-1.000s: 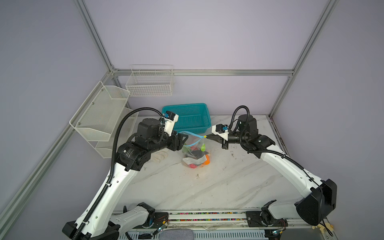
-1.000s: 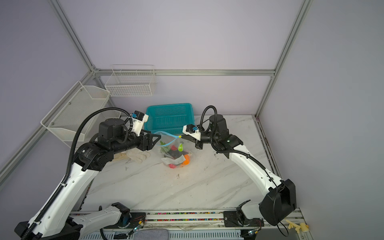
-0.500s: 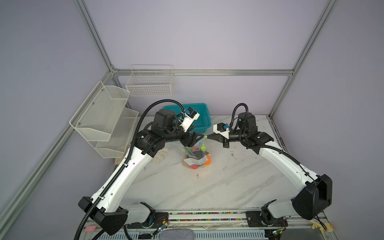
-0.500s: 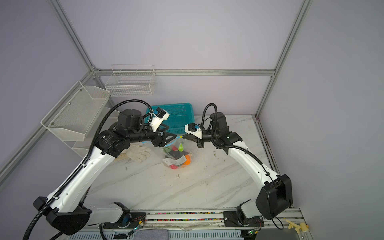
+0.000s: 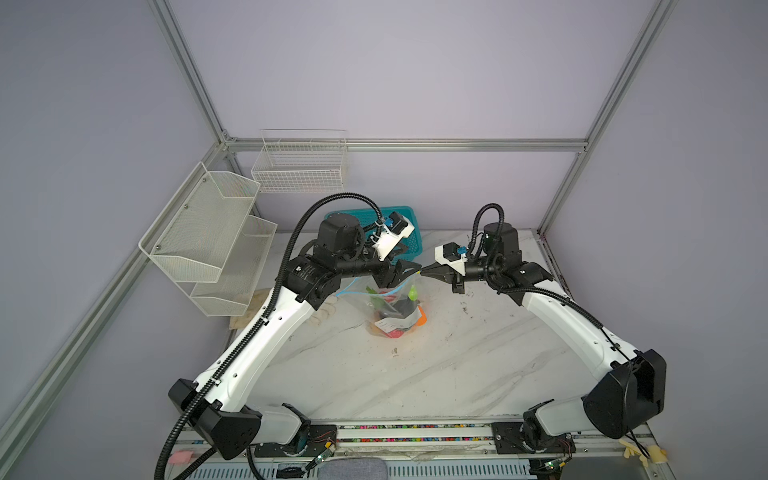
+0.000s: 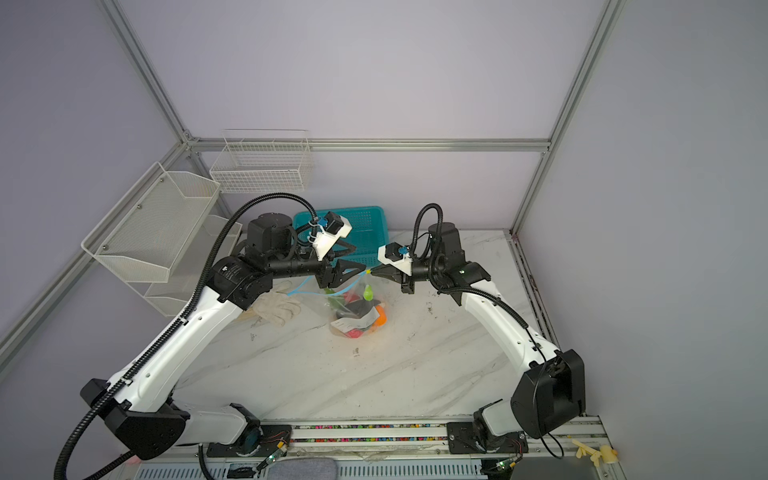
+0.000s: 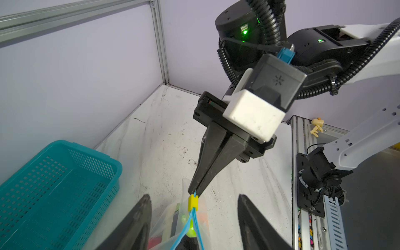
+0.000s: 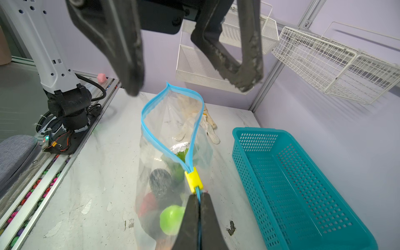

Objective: Place the food in the zip-top bag and seal the zipper

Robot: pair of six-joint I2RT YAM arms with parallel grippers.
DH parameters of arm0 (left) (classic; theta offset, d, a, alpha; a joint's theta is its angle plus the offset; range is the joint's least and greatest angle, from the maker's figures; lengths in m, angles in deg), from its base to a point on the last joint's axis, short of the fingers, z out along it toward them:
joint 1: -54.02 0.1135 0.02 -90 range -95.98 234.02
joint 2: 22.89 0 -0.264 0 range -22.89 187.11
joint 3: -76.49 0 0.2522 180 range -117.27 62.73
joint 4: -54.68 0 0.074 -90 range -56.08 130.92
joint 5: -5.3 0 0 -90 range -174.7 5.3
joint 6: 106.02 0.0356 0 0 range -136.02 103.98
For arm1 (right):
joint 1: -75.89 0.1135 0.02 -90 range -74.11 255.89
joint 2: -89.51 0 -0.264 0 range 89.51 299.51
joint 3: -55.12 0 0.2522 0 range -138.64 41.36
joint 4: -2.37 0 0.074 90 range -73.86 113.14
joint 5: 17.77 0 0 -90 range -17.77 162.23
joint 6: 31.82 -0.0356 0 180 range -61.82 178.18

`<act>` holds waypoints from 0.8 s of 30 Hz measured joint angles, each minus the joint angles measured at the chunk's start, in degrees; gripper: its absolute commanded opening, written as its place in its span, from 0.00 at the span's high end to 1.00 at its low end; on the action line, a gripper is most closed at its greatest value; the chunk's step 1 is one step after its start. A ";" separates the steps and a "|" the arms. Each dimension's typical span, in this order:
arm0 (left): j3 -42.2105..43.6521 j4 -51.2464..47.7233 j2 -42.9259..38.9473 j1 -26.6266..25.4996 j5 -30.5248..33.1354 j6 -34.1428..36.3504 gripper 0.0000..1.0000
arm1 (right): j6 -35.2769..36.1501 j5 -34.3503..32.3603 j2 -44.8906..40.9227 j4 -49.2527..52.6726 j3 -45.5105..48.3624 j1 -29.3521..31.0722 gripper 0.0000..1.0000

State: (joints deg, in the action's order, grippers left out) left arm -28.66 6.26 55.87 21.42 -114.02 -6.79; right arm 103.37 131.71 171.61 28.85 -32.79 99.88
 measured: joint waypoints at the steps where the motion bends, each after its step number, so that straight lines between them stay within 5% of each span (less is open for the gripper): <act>1: 0.00 0.31 0.26 -0.42 0.17 0.33 0.37 | 0.11 0.09 0.00 0.00 0.00 -0.07 1.00; 16: 0.11 1.16 5.27 -1.99 3.15 2.32 0.47 | 0.66 1.55 -0.02 0.00 0.02 -1.75 1.00; 24: 0.11 0.55 7.89 -2.03 3.63 2.49 0.67 | 0.85 1.97 -0.02 -0.02 0.02 -2.51 1.00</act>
State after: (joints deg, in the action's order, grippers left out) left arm -28.55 6.81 63.76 19.39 -110.39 -4.30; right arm 104.22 133.68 171.59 28.82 -32.77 97.37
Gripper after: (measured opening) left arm 0.389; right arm 0.052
